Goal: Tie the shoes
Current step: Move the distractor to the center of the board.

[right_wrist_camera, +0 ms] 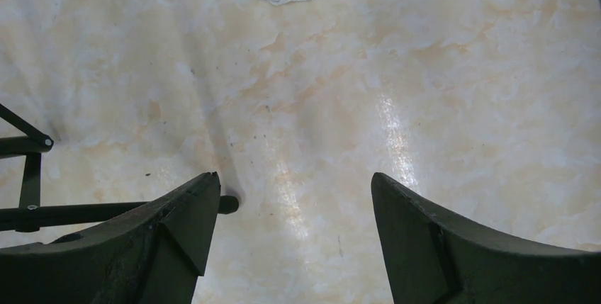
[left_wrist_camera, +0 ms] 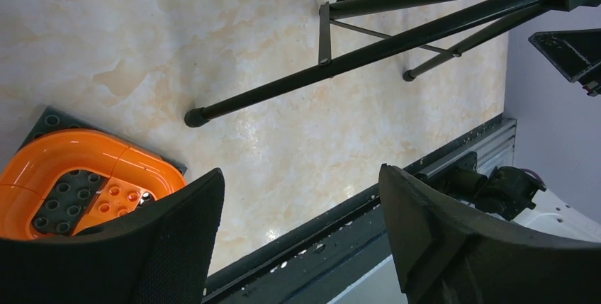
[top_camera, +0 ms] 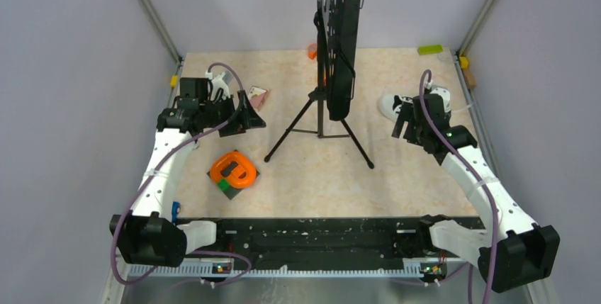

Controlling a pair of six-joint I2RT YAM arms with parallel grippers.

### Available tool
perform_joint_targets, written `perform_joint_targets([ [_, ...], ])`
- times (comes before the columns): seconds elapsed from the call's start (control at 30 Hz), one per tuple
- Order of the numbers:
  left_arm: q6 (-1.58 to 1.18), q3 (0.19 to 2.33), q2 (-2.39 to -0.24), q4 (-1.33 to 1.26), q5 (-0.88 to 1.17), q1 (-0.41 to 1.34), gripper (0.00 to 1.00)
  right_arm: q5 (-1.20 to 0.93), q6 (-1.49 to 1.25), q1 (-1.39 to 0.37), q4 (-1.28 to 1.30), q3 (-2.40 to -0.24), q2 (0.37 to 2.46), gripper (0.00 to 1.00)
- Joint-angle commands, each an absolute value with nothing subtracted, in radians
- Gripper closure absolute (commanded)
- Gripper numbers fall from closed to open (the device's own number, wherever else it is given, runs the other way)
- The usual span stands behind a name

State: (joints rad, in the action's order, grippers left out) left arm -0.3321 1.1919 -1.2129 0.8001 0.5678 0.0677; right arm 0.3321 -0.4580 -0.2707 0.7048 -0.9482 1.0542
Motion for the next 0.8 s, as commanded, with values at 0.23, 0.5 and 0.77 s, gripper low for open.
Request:
perform_joint_targets([
  [0.23,-0.300,1.248,-1.181,0.816,0.643,0.074,0.16,0.134,-0.393,-0.259,0.597,-0.915,0.960,0.20],
  [0.5,-0.332,1.206,-1.119,0.798,0.526,0.280,0.16,-0.287,-0.395,-0.261,0.421,-0.865,0.929,0.17],
  [0.77,-0.471,1.065,-1.042,0.581,0.456,0.558,0.17,-0.318,-0.422,-0.258,0.401,-0.889,0.944,0.16],
])
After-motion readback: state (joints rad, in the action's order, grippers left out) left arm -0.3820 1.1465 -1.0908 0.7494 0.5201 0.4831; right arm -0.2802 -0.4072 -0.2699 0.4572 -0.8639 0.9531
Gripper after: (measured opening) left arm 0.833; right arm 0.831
